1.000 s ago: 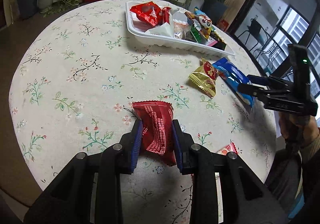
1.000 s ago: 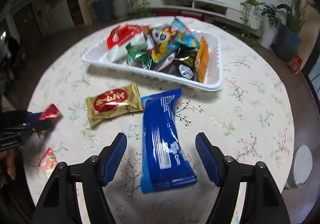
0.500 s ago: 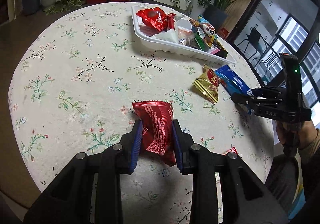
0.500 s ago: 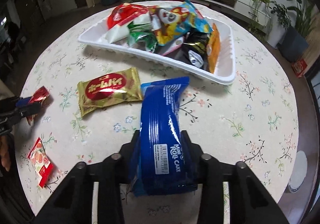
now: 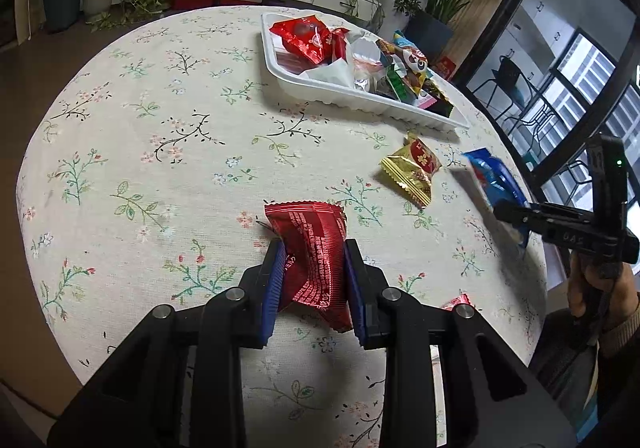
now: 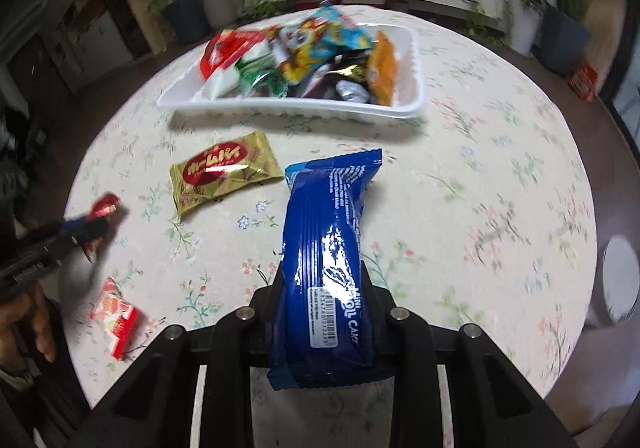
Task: Organize snacks
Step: 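Carry the red packet and blue roll cake packet into the white tray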
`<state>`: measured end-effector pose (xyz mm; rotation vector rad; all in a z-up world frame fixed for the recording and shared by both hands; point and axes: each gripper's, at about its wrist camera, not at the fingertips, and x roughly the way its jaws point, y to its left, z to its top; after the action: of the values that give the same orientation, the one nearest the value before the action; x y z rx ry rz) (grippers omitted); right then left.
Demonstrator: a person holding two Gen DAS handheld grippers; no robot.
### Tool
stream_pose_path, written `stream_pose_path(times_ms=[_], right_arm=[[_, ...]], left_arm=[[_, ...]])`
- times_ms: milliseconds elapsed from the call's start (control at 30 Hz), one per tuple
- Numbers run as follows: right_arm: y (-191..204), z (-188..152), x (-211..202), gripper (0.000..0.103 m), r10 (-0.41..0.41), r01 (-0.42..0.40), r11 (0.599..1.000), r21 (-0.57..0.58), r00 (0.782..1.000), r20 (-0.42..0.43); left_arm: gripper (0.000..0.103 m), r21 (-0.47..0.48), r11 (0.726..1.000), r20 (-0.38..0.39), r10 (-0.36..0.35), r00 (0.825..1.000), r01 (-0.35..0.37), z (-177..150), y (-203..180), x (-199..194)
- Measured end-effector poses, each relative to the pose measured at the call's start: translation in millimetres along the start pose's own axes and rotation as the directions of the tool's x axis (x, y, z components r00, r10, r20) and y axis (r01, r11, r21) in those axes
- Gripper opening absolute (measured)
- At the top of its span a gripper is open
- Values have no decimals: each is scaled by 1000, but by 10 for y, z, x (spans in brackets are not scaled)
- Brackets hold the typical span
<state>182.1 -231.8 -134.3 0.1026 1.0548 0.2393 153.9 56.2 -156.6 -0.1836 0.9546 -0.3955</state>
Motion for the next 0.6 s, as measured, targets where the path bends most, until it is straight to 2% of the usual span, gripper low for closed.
stream_pose_path(times_ms=[133, 267, 433, 600], right_arm=[[-145, 61, -220, 31, 35, -41, 996, 78, 997, 76], [-208, 264, -438, 31, 47, -65, 991, 115, 986, 158], [-118, 673, -622, 31, 62, -88, 990, 109, 973, 221], [122, 1258, -697, 31, 91, -115, 991, 70, 956, 279]], left_arm=[[27, -2, 1000, 20, -7, 1000, 7, 118, -16, -83], [27, 17, 1000, 62, 2, 998, -3, 431, -58, -204], [27, 57, 998, 111, -4, 994, -2, 993, -202, -280], [27, 100, 995, 150, 8, 989, -23, 1566, -375, -196]])
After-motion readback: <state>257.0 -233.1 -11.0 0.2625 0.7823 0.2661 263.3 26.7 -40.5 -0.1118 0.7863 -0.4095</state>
